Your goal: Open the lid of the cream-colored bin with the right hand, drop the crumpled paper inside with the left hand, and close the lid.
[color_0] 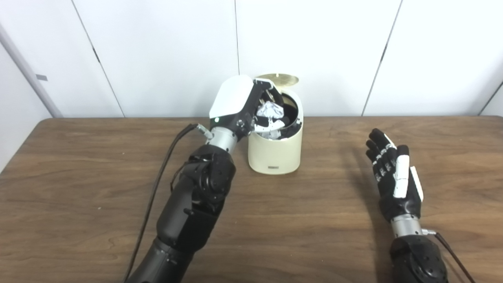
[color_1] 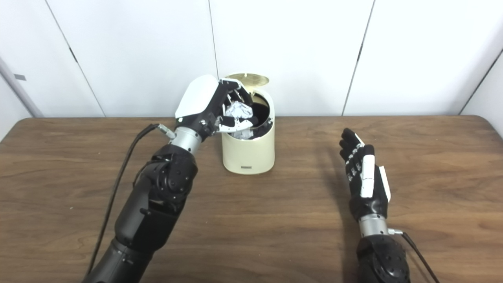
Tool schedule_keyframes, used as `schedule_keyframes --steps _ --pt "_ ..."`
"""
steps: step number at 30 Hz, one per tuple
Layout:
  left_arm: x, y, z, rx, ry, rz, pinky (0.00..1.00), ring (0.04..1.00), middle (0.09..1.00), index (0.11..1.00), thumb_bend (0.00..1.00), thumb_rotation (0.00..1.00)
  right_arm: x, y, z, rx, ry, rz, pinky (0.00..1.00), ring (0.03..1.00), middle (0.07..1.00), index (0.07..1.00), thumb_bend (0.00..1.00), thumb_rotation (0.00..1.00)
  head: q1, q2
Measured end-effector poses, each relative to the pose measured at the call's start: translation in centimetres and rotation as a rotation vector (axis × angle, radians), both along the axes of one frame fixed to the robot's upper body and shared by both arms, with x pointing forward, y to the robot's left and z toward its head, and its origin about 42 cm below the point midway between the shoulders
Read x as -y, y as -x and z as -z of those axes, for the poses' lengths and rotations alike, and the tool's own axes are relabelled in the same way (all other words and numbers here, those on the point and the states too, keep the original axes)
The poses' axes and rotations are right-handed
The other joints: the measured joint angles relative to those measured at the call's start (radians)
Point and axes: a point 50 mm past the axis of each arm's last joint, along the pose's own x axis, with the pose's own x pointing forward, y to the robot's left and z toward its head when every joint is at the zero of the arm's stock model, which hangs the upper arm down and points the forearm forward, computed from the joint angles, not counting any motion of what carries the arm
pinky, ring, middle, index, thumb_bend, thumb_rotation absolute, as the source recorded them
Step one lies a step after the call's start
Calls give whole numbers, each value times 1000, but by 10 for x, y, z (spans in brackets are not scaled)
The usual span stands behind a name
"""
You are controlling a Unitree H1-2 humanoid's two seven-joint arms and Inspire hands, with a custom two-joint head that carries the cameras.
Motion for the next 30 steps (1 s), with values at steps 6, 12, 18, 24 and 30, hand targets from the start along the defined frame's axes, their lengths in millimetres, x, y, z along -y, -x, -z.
schedule_keyframes --steps 6,12,18,24,30 --pt "0 -3 6 2 8 -25 289 393 495 517 468 0 0 0 0 -1 0 4 952 932 909 843 503 1000 0 3" --pt "4 -3 7 11 13 -27 291 398 506 514 468 0 1 0 0 -2 -2 12 947 931 905 839 516 997 -2 5" --pt "7 -4 12 -4 2 -25 297 404 516 504 469 0 1 0 0 -3 -3 20 946 930 905 837 510 1000 -2 5" --pt "8 -7 13 -4 3 -33 305 407 522 492 470 0 1 0 0 -3 -3 20 952 935 909 841 513 1000 -3 3" --pt "13 -10 14 3 23 -36 301 410 529 462 469 0 0 0 0 -3 -3 18 942 932 906 836 514 1000 -3 3"
